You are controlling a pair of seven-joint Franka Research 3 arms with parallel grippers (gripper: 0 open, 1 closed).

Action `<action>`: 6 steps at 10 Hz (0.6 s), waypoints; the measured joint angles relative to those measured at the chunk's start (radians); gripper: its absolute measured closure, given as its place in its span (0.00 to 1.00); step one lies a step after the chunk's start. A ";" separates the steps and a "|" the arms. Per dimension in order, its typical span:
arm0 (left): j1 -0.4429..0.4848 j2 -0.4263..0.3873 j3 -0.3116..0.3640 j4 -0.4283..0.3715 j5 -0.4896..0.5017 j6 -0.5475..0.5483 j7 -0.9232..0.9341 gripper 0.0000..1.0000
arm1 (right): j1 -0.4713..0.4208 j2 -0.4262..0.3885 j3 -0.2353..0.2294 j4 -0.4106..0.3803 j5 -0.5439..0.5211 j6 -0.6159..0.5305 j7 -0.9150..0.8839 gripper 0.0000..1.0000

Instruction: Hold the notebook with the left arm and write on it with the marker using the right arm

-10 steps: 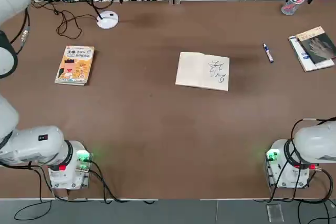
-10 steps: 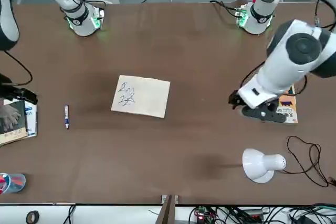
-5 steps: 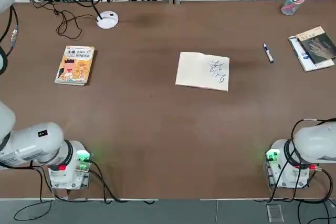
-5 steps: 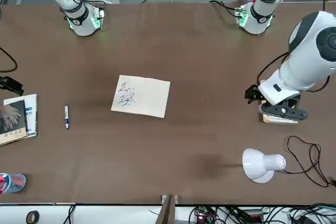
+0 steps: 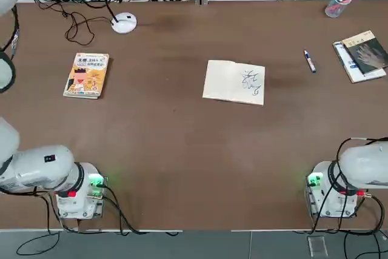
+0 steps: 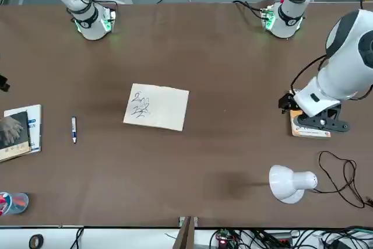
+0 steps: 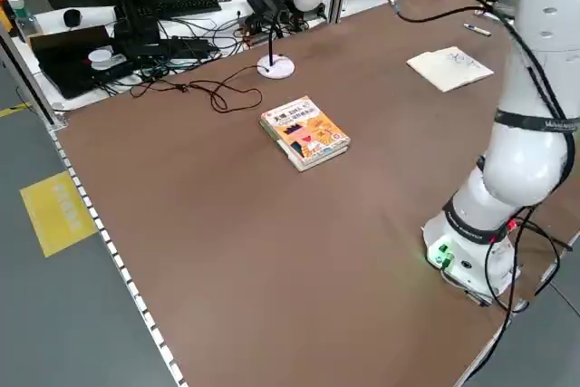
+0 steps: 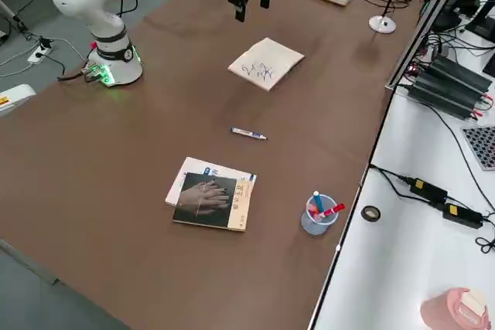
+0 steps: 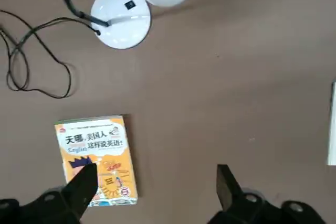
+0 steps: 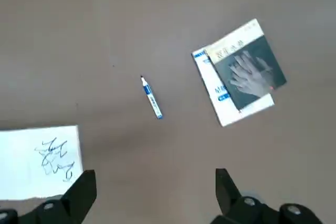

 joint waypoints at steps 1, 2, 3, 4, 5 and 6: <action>-0.086 -0.021 0.116 0.000 -0.040 0.000 0.030 0.00 | 0.001 -0.008 0.000 0.014 0.000 -0.018 0.000 0.00; -0.171 -0.043 0.232 0.000 -0.075 0.000 0.068 0.00 | 0.001 -0.016 0.001 0.020 0.000 -0.020 0.000 0.00; -0.249 -0.066 0.344 0.000 -0.101 -0.004 0.108 0.00 | 0.002 -0.022 0.001 0.020 0.000 -0.015 -0.001 0.00; -0.304 -0.088 0.431 0.000 -0.116 -0.017 0.143 0.00 | 0.002 -0.024 0.002 0.020 0.000 -0.005 -0.003 0.00; -0.326 -0.109 0.478 0.000 -0.123 -0.049 0.163 0.00 | 0.002 -0.022 0.002 0.019 0.000 0.004 -0.006 0.00; -0.329 -0.129 0.497 0.000 -0.125 -0.090 0.170 0.00 | 0.002 -0.020 0.002 0.017 0.000 0.010 -0.008 0.00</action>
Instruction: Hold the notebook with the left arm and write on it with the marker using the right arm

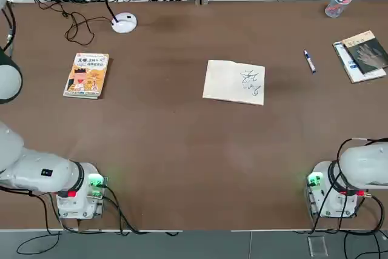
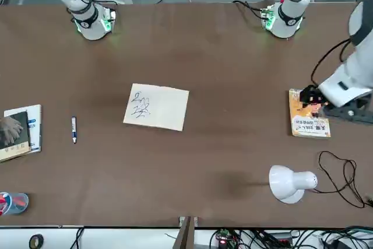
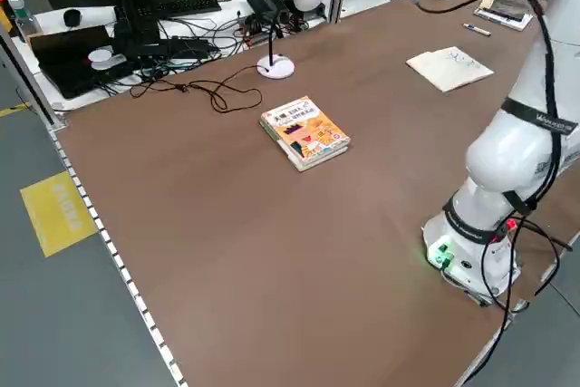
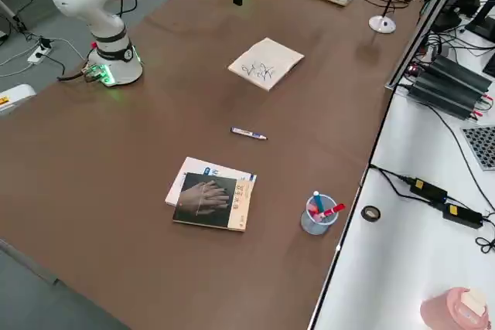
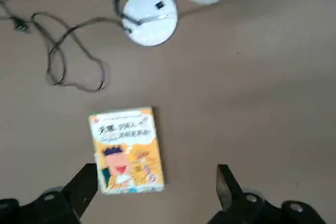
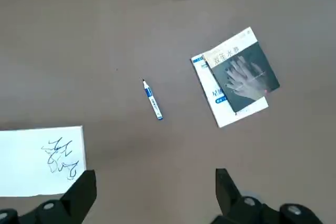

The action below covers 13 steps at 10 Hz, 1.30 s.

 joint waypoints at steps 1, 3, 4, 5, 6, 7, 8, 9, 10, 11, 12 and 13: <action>0.000 -0.019 0.011 0.000 0.000 -0.042 0.000 0.00 | 0.000 0.002 0.000 -0.002 0.000 0.003 -0.001 0.00; 0.000 -0.054 0.024 0.000 0.000 -0.112 0.001 0.00 | 0.000 0.004 0.000 -0.007 0.000 0.012 -0.003 0.00; 0.000 -0.071 0.032 -0.001 0.000 -0.142 0.002 0.00 | 0.001 0.004 0.000 -0.009 0.000 0.016 -0.003 0.00; 0.000 -0.086 0.040 -0.001 0.000 -0.167 0.004 0.00 | 0.001 0.004 0.000 -0.011 0.000 0.019 -0.003 0.00; 0.000 -0.101 0.045 -0.001 0.000 -0.188 0.005 0.00 | 0.001 0.004 0.001 -0.012 0.000 0.023 -0.003 0.00; 0.000 -0.116 0.050 -0.002 0.000 -0.210 0.005 0.00 | 0.001 0.004 0.001 -0.013 0.000 0.027 -0.003 0.00; 0.000 -0.133 0.054 -0.002 0.000 -0.231 0.005 0.00 | 0.002 0.004 0.001 -0.015 0.000 0.028 -0.003 0.00; 0.000 -0.152 0.056 -0.006 0.000 -0.249 0.006 0.00 | 0.002 0.004 0.001 -0.017 0.000 0.028 -0.003 0.00; 0.000 -0.175 0.057 -0.014 -0.001 -0.257 0.006 0.00 | 0.002 0.004 0.001 -0.018 0.000 0.030 -0.003 0.00; 0.000 -0.201 0.057 -0.029 -0.002 -0.260 0.006 0.00 | 0.002 0.004 0.001 -0.020 0.000 0.031 -0.003 0.00; -0.001 -0.227 0.057 -0.043 -0.002 -0.260 0.006 0.00 | 0.002 0.004 0.001 -0.020 0.000 0.031 -0.003 0.00; -0.002 -0.248 0.057 -0.054 -0.002 -0.260 0.006 0.00 | 0.002 0.004 0.001 -0.021 0.000 0.032 -0.003 0.00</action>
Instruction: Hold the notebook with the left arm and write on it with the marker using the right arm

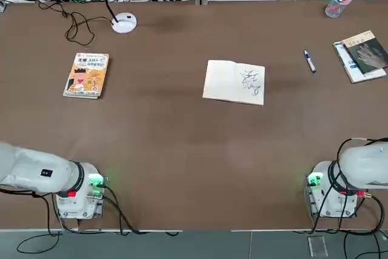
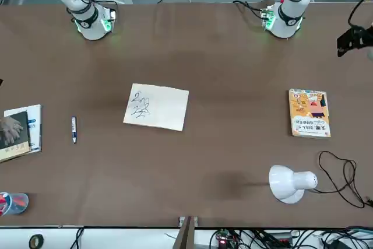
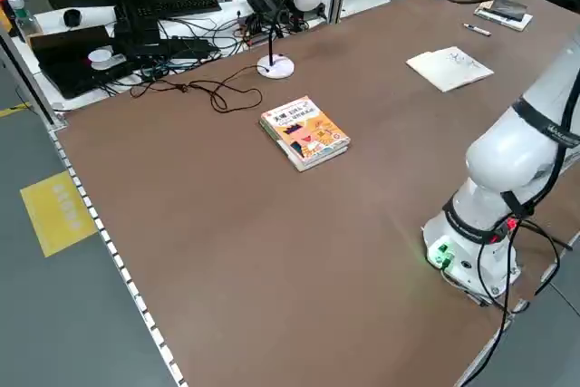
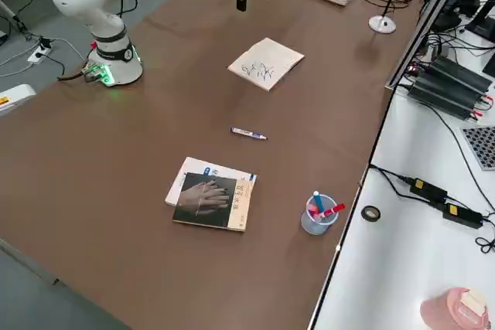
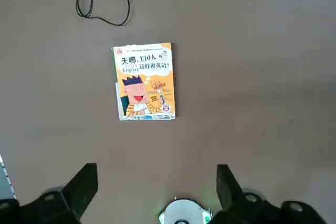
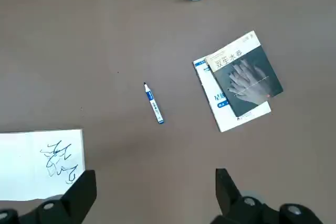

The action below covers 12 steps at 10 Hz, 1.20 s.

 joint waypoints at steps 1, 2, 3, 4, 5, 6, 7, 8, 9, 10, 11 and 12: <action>-0.002 -0.015 0.000 -0.007 0.000 0.000 0.000 0.00 | 0.000 0.000 0.000 0.000 0.000 0.001 0.000 0.00; -0.003 -0.024 0.000 -0.010 0.000 0.000 0.000 0.00 | 0.000 0.000 0.000 0.000 0.000 0.003 0.000 0.00; -0.004 -0.027 0.001 -0.010 0.000 0.000 0.000 0.00 | 0.000 0.000 0.000 0.000 0.000 0.005 0.000 0.00; -0.004 -0.028 0.003 -0.008 0.000 -0.003 0.000 0.00 | 0.000 0.000 0.000 0.000 0.000 0.007 0.000 0.00; -0.004 -0.028 0.007 -0.007 0.000 -0.014 0.000 0.00 | 0.000 0.000 0.000 0.000 0.000 0.008 0.000 0.00; -0.005 -0.028 0.012 -0.004 0.000 -0.028 -0.001 0.00 | 0.000 0.000 0.000 0.000 0.000 0.009 0.000 0.00; -0.005 -0.028 0.021 -0.002 0.000 -0.040 -0.002 0.00 | 0.000 0.000 0.000 0.000 0.000 0.009 0.000 0.00; -0.006 -0.028 0.032 0.000 0.000 -0.053 -0.002 0.00 | 0.000 0.000 0.000 0.000 0.000 0.009 0.000 0.00; -0.006 -0.028 0.041 0.001 0.000 -0.065 -0.002 0.00 | 0.000 0.000 0.000 0.000 0.000 0.009 0.000 0.00; -0.006 -0.028 0.047 0.001 0.000 -0.072 -0.002 0.00 | 0.000 0.000 0.000 0.000 0.000 0.009 0.000 0.00; -0.006 -0.028 0.049 0.002 -0.001 -0.078 -0.002 0.00 | 0.000 0.000 0.001 0.000 0.000 0.009 0.000 0.00; -0.006 -0.028 0.049 0.002 -0.001 -0.082 -0.002 0.00 | 0.000 0.000 0.001 0.000 0.000 0.009 0.000 0.00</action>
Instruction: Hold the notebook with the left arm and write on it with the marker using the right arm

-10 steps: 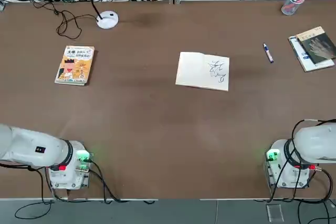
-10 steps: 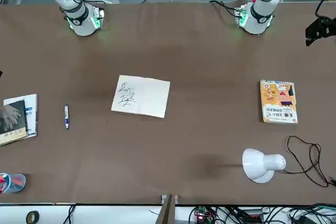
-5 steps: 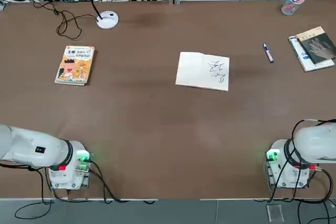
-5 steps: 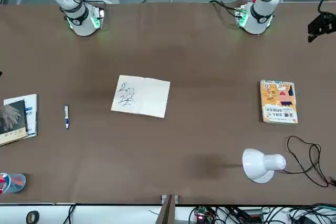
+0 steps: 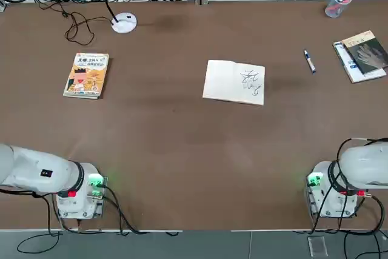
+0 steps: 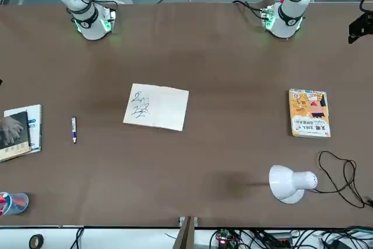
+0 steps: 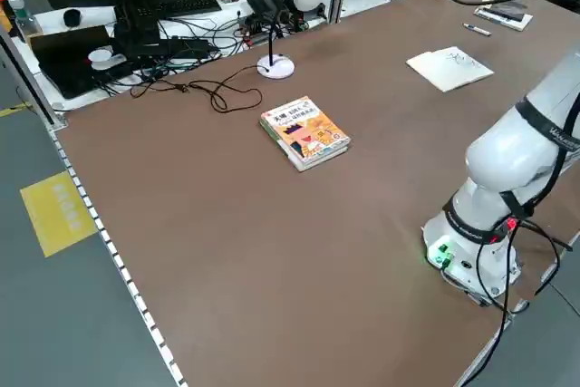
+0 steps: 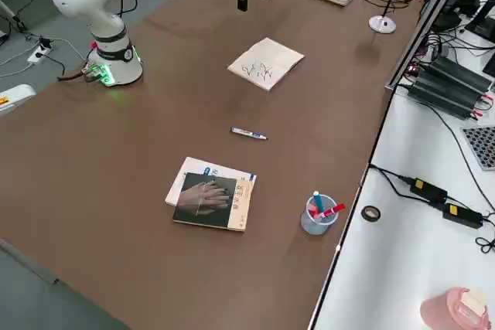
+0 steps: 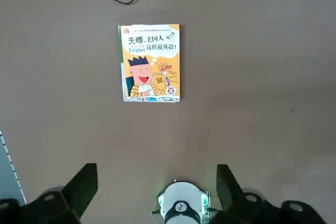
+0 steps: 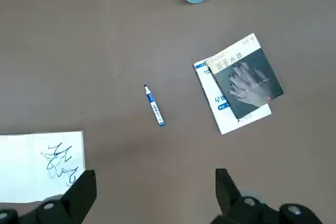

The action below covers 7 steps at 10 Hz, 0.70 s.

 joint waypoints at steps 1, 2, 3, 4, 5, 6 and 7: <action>-0.001 0.000 0.000 0.000 -0.001 -0.002 0.001 0.00 | 0.000 0.000 0.001 0.000 0.000 0.000 0.000 0.00; -0.003 0.002 0.000 -0.001 -0.001 -0.005 0.002 0.00 | 0.000 0.000 0.001 0.000 0.000 0.000 0.000 0.00; -0.004 0.005 0.000 -0.003 -0.001 -0.005 0.002 0.00 | 0.001 0.000 0.001 0.000 0.000 0.000 0.000 0.00; -0.004 0.011 0.000 -0.004 -0.002 -0.005 0.002 0.00 | 0.001 0.000 0.001 0.000 0.000 0.000 0.000 0.00; -0.005 0.017 0.000 -0.004 -0.003 -0.004 0.002 0.00 | 0.002 0.000 0.001 0.000 0.000 0.000 0.000 0.00; -0.007 0.022 0.000 -0.004 -0.003 0.002 0.002 0.00 | 0.003 0.000 0.001 0.000 0.000 0.000 0.000 0.00; -0.007 0.026 0.000 -0.004 -0.003 0.013 0.002 0.00 | 0.005 0.000 0.001 -0.001 0.000 0.000 0.000 0.00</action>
